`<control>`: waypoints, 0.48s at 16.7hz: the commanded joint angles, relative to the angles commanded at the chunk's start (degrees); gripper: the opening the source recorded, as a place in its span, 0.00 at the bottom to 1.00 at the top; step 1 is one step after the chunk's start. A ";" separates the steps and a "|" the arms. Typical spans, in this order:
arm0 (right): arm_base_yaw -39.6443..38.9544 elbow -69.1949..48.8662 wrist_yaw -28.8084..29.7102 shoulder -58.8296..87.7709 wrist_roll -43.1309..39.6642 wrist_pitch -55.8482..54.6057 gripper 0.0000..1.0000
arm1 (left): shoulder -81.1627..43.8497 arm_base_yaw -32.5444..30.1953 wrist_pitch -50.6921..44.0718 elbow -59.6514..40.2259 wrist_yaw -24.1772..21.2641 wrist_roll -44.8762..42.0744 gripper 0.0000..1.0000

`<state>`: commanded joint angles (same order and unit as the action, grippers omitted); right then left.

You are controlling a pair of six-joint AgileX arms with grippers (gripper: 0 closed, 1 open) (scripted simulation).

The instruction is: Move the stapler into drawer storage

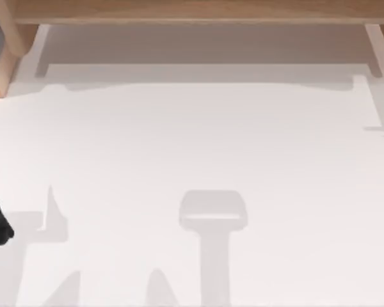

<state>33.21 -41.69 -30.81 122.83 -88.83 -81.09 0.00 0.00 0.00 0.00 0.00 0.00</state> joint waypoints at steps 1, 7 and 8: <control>-0.06 -0.16 0.05 0.08 0.00 0.09 0.00 | 0.00 0.00 0.00 0.00 0.00 0.00 1.00; -2.83 -8.77 3.33 4.22 0.30 5.50 0.00 | 0.00 0.00 0.00 0.00 0.00 0.00 1.00; -3.49 -10.64 3.92 4.90 0.24 6.51 0.00 | 0.00 0.00 0.00 0.00 0.00 0.00 1.00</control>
<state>29.72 -52.33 -26.89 127.73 -88.59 -74.58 0.00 0.00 0.00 0.00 0.00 0.00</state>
